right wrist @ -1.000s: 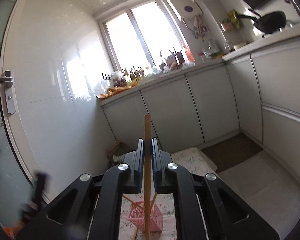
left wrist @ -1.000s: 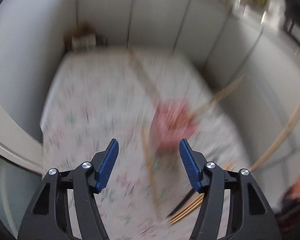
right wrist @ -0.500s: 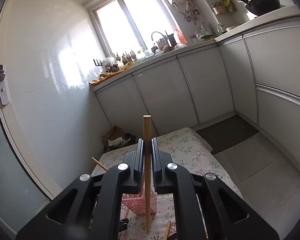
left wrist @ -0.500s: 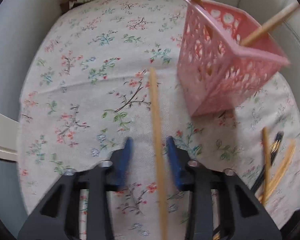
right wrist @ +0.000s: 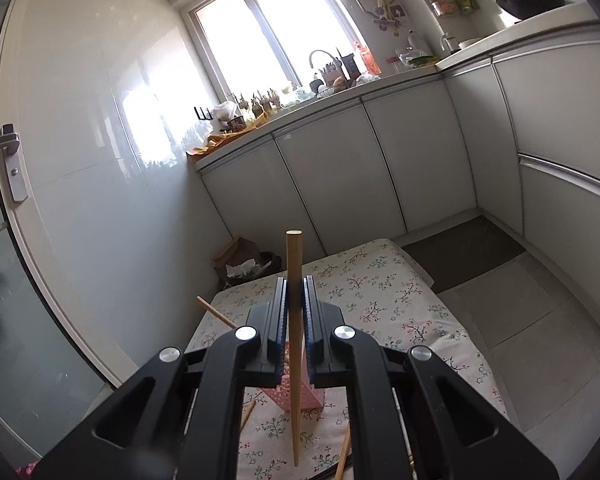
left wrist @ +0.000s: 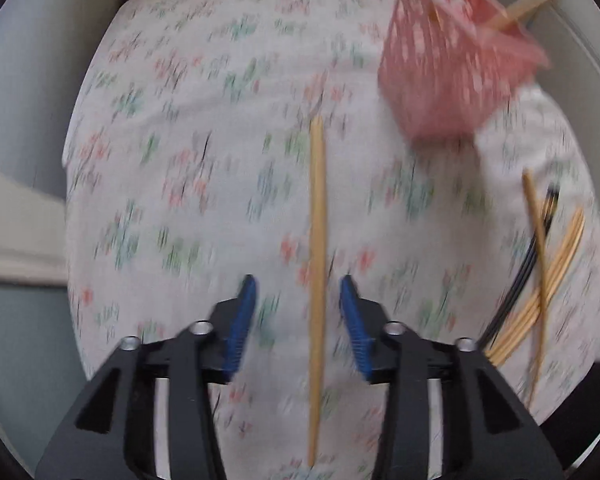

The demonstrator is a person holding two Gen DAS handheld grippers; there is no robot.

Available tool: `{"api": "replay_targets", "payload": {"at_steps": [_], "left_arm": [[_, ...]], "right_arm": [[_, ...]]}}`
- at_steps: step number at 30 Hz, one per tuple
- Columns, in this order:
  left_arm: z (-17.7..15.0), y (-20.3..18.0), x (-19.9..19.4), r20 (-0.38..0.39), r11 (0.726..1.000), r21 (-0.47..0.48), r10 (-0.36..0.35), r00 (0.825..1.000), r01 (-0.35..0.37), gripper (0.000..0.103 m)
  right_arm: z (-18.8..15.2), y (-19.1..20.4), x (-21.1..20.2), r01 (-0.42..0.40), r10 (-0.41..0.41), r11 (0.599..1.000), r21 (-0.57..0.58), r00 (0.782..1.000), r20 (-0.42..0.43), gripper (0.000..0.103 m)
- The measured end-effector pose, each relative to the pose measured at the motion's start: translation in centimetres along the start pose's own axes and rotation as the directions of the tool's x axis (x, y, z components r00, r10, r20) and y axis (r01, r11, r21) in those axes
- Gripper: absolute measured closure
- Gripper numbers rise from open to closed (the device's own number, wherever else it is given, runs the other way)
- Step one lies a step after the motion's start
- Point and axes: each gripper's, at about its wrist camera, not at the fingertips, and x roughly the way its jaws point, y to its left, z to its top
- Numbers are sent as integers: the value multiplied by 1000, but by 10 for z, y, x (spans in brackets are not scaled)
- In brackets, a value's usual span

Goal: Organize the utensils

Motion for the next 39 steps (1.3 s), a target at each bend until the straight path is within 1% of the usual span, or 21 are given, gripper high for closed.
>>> {"api": "replay_targets", "payload": {"at_steps": [1, 3, 4, 5, 7, 12, 15, 16, 19, 20, 21, 22, 24, 25, 26, 28, 30, 32, 33, 35, 39], "left_arm": [[9, -1, -1, 10, 1000, -8, -4, 1000, 4, 49], [29, -5, 4, 14, 1000, -20, -8, 1000, 8, 48], [33, -7, 10, -3, 1000, -17, 0, 1000, 0, 55], [32, -9, 18, -29, 1000, -14, 2, 1000, -2, 73], [25, -11, 17, 11, 1000, -15, -15, 1000, 15, 96], [-36, -5, 7, 111, 996, -69, -51, 993, 58, 97], [-69, 3, -32, 268, 989, -94, -89, 959, 118, 97], [-82, 4, -56, 343, 984, -95, -110, 933, 151, 97], [-96, 7, -105, 477, 976, -81, -138, 868, 200, 97], [-105, 0, -123, 527, 974, -67, -148, 837, 215, 97], [-92, 0, -133, 560, 973, -57, -154, 814, 223, 97], [-101, -3, -151, 603, 971, -39, -165, 781, 235, 97], [-84, -19, -168, 653, 969, -21, -172, 738, 245, 97], [-88, -23, -182, 695, 968, -15, -169, 699, 249, 97], [-85, -15, -193, 721, 967, -11, -169, 672, 255, 97], [-81, -15, -208, 797, 965, -13, -148, 585, 262, 97], [-84, -26, -227, 880, 965, -3, -122, 460, 263, 97], [-83, -37, -239, 914, 960, 3, -117, 388, 281, 97], [-79, -41, -243, 926, 958, 1, -109, 362, 288, 97], [-63, -46, -238, 941, 959, -19, -77, 329, 282, 97], [-21, -47, -215, 955, 959, -74, -10, 296, 272, 97]], "right_arm": [[0, 1, -1, 4, -4, 1000, -3, 1000, 0, 95], [2, 2, -3, 10, -10, 1000, -8, 1000, 3, 95], [2, 3, -4, 10, -10, 1000, -10, 1000, 5, 95], [3, 3, -5, 9, -9, 1000, -13, 1000, 7, 95], [4, 4, -6, 1, -1, 1000, -19, 1000, 5, 95], [3, 6, -7, -24, 24, 1000, 1, 1000, -6, 95], [1, 9, -11, -31, 31, 999, -8, 1000, 1, 95], [1, 11, -12, -32, 32, 999, -13, 999, 0, 95], [0, 14, -17, -32, 33, 999, -19, 999, 3, 95], [1, 14, -18, -32, 32, 999, -19, 999, 3, 95], [1, 15, -20, -32, 32, 999, -19, 999, 3, 95], [3, 15, -21, -31, 31, 999, -22, 1000, 4, 95], [6, 16, -23, -26, 26, 999, -28, 1000, 10, 95], [8, 16, -24, -24, 24, 999, -27, 1000, 14, 95], [10, 16, -25, -24, 24, 999, -24, 1000, 19, 95], [13, 15, -28, -23, 24, 1000, -15, 999, 30, 95], [16, 14, -32, -27, 27, 1000, -4, 999, 45, 95], [18, 13, -32, -20, 21, 1000, -8, 998, 56, 95], [20, 13, -31, -18, 18, 1000, -9, 998, 56, 95], [22, 10, -27, -15, 15, 1000, -1, 998, 54, 95], [24, 4, -20, -8, 8, 1000, 9, 997, 76, 95]]}}
